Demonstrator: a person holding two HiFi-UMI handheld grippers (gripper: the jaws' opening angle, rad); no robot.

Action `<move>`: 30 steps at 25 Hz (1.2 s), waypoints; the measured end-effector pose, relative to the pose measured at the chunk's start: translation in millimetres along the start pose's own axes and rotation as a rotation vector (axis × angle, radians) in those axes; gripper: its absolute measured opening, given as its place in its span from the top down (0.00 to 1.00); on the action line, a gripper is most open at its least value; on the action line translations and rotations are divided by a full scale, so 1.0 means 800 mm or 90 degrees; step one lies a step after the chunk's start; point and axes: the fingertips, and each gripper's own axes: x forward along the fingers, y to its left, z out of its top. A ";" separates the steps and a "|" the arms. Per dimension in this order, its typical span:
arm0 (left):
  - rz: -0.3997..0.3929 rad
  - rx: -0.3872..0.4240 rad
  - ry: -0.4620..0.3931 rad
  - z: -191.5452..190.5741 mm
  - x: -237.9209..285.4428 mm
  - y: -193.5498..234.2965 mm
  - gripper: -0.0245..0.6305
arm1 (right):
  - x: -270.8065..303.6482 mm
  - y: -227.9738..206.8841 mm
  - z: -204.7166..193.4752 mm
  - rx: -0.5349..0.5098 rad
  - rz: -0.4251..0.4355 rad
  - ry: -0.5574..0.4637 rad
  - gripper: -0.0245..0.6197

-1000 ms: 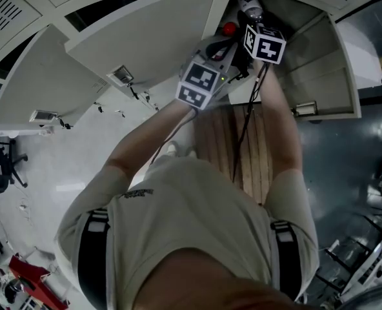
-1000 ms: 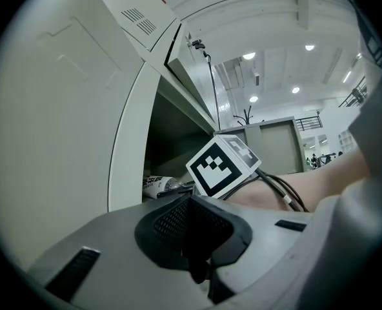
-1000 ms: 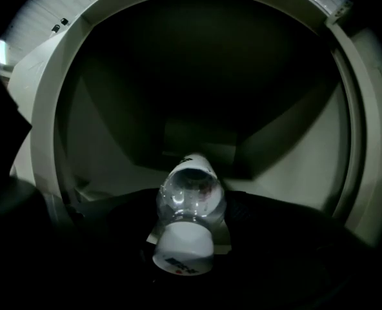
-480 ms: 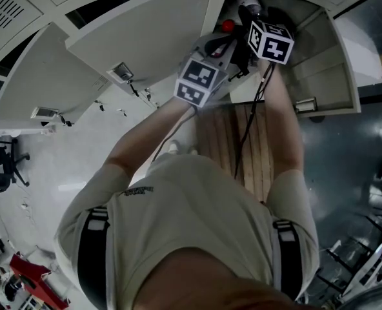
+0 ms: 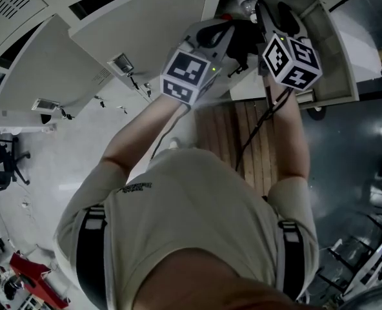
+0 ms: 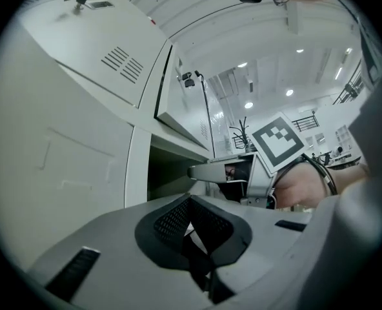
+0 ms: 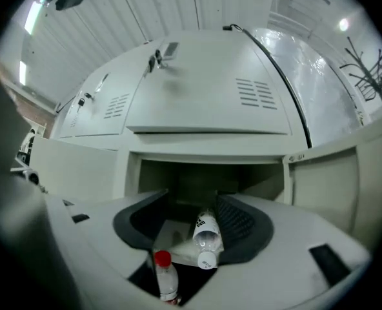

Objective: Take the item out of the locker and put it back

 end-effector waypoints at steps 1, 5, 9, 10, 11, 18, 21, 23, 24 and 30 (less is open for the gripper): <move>-0.002 0.001 -0.007 0.008 -0.004 -0.002 0.94 | -0.009 0.004 0.006 -0.002 0.006 -0.007 0.60; -0.013 0.007 -0.029 0.034 -0.021 -0.010 0.94 | -0.045 0.017 0.029 -0.007 0.016 -0.036 0.68; -0.006 0.018 -0.067 0.063 -0.043 -0.011 0.94 | -0.079 0.023 0.046 0.012 0.016 -0.066 0.71; -0.002 0.021 -0.075 0.069 -0.049 -0.010 0.94 | -0.087 0.023 0.049 0.017 0.012 -0.075 0.79; 0.001 0.021 -0.081 0.074 -0.055 -0.010 0.94 | -0.094 0.024 0.052 0.018 0.009 -0.082 0.82; -0.006 0.015 -0.094 0.090 -0.086 -0.018 0.94 | -0.137 0.044 0.058 0.012 0.028 -0.099 0.92; -0.004 0.029 -0.093 0.088 -0.095 -0.023 0.94 | -0.151 0.058 0.052 0.013 0.042 -0.092 0.95; -0.007 0.051 -0.090 0.085 -0.099 -0.029 0.94 | -0.158 0.068 0.046 0.012 0.054 -0.082 0.95; -0.010 0.056 -0.084 0.081 -0.101 -0.032 0.94 | -0.162 0.073 0.043 0.014 0.060 -0.077 0.95; -0.025 0.053 -0.051 0.053 -0.117 -0.045 0.94 | -0.184 0.087 0.015 0.046 0.072 -0.046 0.95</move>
